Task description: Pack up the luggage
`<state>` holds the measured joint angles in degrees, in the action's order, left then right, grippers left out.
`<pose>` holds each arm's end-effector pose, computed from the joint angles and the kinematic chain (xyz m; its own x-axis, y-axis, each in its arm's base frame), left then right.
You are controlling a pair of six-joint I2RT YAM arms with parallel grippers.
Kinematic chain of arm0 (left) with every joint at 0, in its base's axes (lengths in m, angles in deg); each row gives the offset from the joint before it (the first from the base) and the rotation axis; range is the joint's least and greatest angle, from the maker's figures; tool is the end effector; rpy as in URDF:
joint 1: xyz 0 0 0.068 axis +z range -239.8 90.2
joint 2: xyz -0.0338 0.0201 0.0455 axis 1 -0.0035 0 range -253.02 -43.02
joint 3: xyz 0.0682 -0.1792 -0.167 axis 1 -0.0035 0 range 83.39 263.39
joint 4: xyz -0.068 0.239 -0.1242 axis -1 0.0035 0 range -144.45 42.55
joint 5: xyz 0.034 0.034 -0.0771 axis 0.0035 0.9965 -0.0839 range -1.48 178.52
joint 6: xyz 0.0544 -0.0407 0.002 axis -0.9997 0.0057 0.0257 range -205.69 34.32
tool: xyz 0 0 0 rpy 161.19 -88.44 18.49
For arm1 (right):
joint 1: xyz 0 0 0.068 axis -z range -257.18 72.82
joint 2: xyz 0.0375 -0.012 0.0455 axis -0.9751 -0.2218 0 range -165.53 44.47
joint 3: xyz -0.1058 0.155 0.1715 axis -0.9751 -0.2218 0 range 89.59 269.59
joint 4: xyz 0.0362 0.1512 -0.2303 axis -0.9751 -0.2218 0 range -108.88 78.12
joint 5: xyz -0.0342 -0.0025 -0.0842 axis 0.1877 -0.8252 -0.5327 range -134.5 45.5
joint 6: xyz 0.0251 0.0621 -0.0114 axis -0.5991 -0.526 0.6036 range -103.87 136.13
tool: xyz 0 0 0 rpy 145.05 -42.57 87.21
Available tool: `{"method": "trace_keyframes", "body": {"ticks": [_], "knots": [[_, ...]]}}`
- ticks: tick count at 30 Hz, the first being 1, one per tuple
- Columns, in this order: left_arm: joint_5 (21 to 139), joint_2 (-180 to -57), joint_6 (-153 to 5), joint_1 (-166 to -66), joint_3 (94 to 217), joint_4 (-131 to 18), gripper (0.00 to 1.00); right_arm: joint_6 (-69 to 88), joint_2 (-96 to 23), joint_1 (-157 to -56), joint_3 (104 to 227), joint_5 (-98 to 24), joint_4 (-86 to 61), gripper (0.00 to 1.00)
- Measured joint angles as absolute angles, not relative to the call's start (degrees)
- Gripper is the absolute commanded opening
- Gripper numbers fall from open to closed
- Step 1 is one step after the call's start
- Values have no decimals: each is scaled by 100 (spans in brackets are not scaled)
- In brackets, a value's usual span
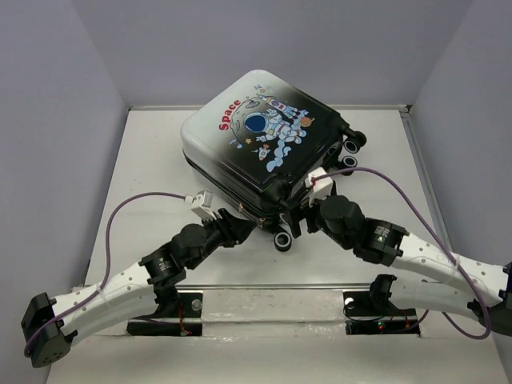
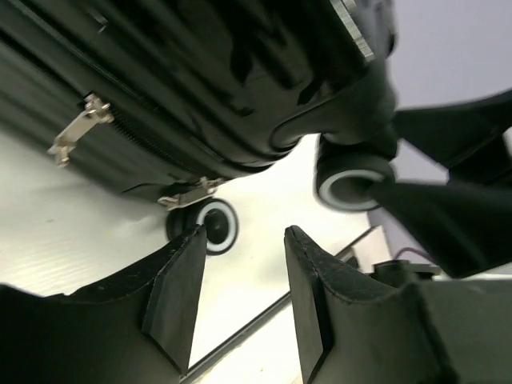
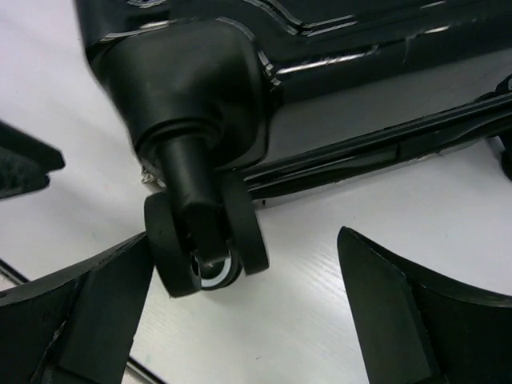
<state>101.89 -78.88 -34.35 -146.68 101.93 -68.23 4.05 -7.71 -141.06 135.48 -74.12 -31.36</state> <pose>0.1290 -0.1746 0.2282 -0.5588 -0.5338 -0.6347 0.4040 0.4931 -0.7705 0.1329 0.2097 0.2850 -0.3095 -0.2182 -0.9255 -0.5315 0.8468 -0.0218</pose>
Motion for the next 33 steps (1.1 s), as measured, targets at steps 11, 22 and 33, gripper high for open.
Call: {"method": "trace_keyframes", "body": {"ticks": [11,22,33], "knots": [[10254,-9025,-3916,-14668,10209,-6703,69,884,-2312,-13335,14195,-5974,-2939,39],[10429,-10235,-4506,-14668,10928,-7136,57,945,-2579,-13304,14333,-5874,-2970,7],[10482,-11042,-4884,-14747,11277,-7166,6,856,-2581,-13280,14307,-5662,-2863,7]]}}
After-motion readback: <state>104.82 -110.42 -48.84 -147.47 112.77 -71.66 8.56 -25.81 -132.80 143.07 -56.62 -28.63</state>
